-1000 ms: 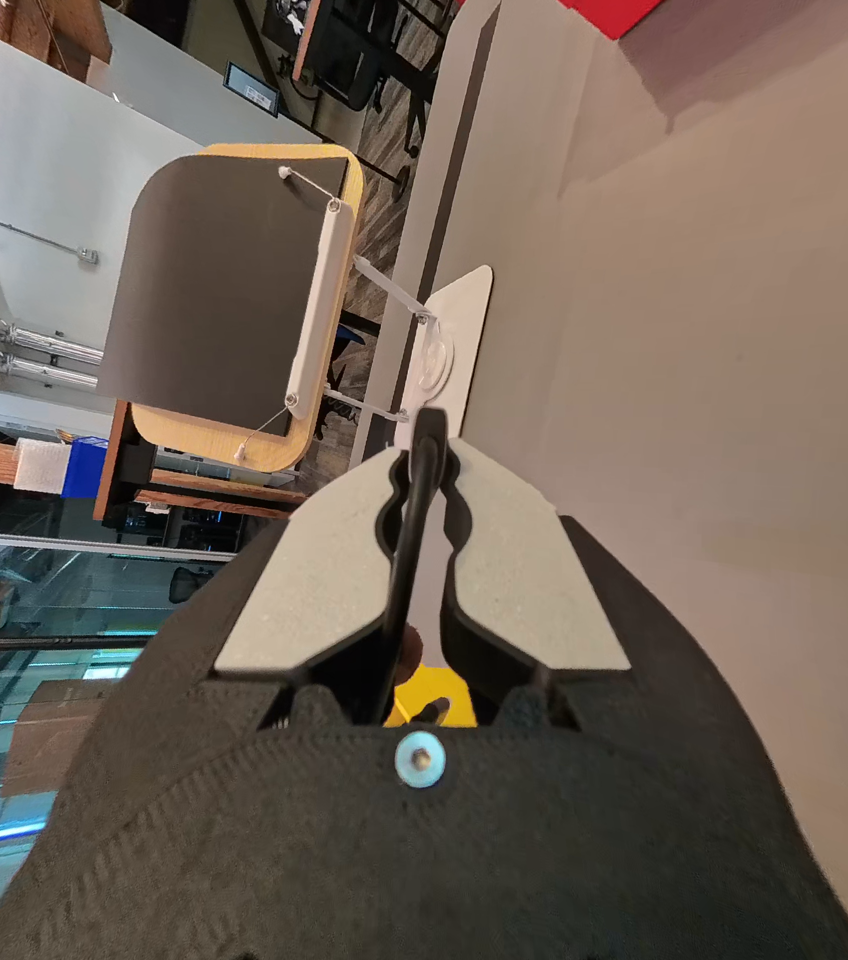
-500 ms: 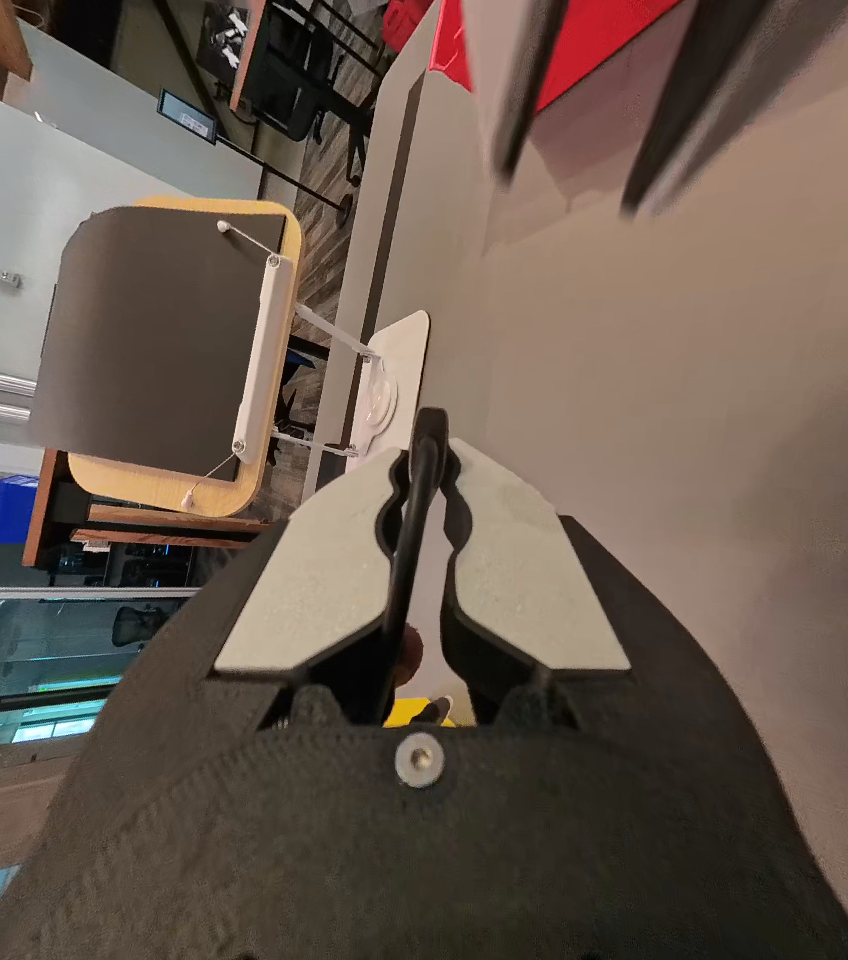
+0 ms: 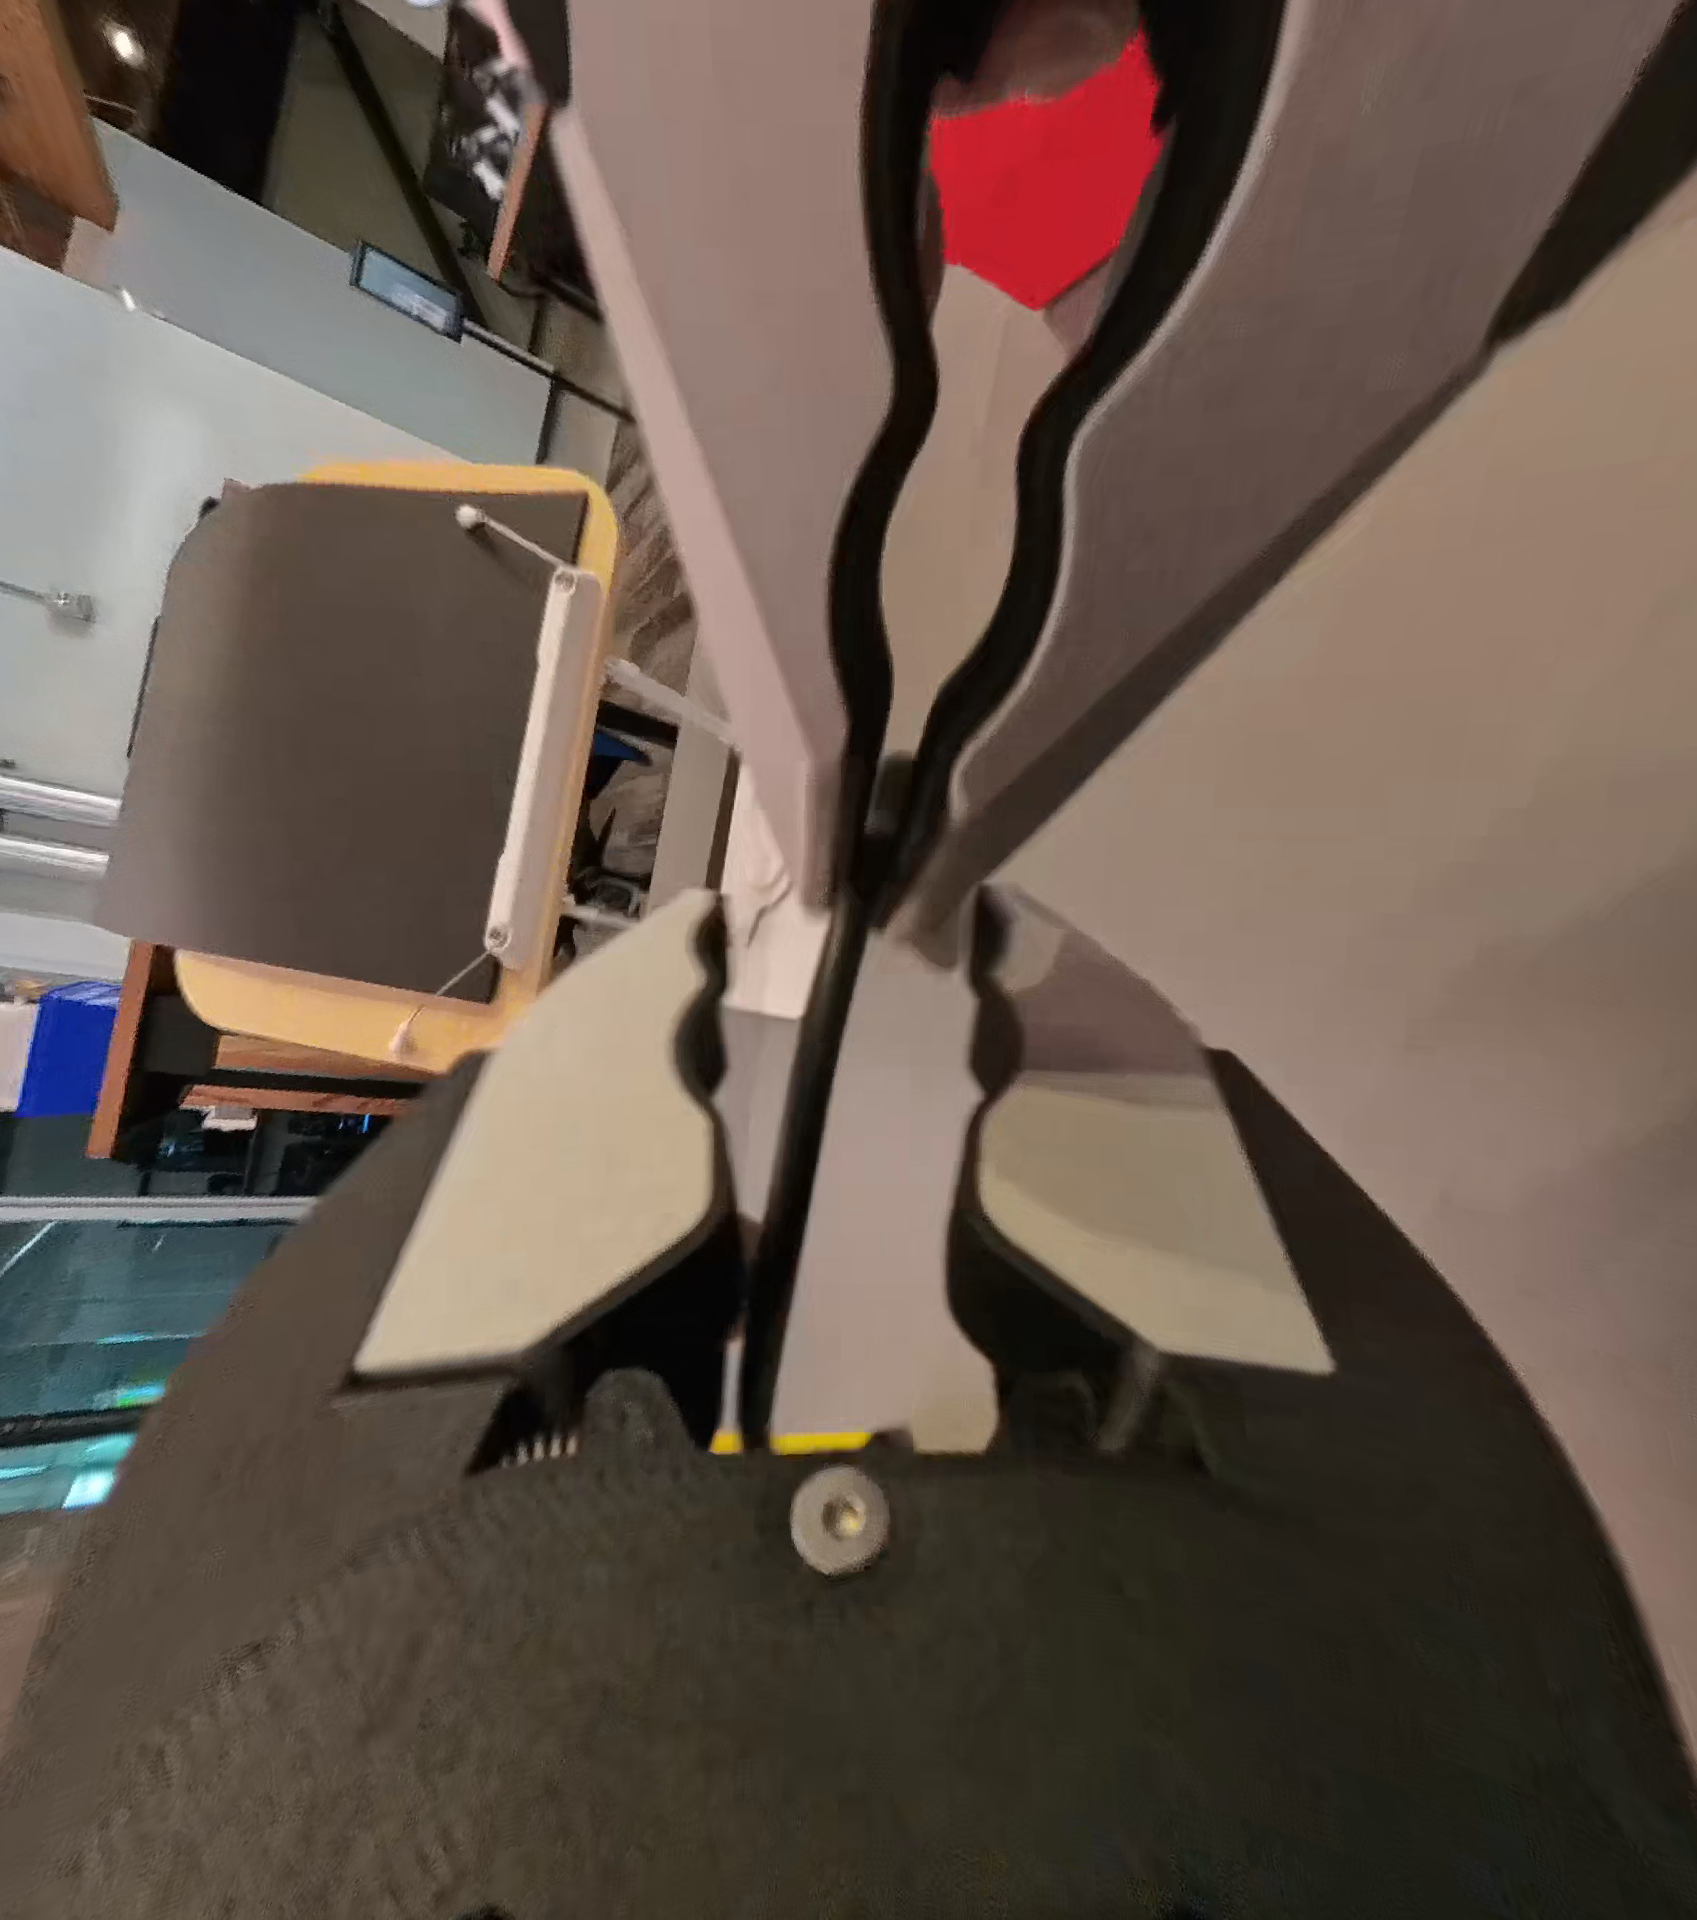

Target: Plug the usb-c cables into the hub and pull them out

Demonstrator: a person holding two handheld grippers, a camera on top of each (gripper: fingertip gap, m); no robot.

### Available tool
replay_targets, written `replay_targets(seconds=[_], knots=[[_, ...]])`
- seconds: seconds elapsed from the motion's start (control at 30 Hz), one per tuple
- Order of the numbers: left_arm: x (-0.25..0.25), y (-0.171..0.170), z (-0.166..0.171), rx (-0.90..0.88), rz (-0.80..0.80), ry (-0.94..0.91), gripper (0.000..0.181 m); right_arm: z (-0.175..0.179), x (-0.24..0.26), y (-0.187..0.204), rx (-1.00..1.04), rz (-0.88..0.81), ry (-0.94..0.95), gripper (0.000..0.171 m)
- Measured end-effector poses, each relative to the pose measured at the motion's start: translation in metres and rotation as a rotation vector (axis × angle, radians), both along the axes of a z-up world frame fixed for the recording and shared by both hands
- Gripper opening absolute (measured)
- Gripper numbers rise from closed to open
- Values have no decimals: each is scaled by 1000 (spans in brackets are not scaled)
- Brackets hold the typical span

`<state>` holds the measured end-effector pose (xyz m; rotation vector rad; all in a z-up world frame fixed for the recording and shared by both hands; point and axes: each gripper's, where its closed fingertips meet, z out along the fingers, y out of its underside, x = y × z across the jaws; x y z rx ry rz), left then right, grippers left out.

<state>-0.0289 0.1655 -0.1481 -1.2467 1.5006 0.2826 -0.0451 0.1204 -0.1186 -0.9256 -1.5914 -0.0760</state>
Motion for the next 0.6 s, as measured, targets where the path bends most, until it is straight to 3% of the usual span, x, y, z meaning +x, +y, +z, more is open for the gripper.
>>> replay_targets(seconds=[0.07, 0.23, 0.43, 0.6], knots=[[-9, 4, 7, -9, 25, 19, 65, 7, 14, 7, -19, -25, 21, 0], [-34, 13, 46, 54, 63, -67, 74, 35, 81, 43, -36, -205, 72, 0], [-54, 18, 65, 105, 108, -65, 72, 86, 211, 89, -107, -503, 226, 0], [-56, 22, 59, 119, 126, -21, 67, 68, 332, 128, -432, -755, 407, 0]])
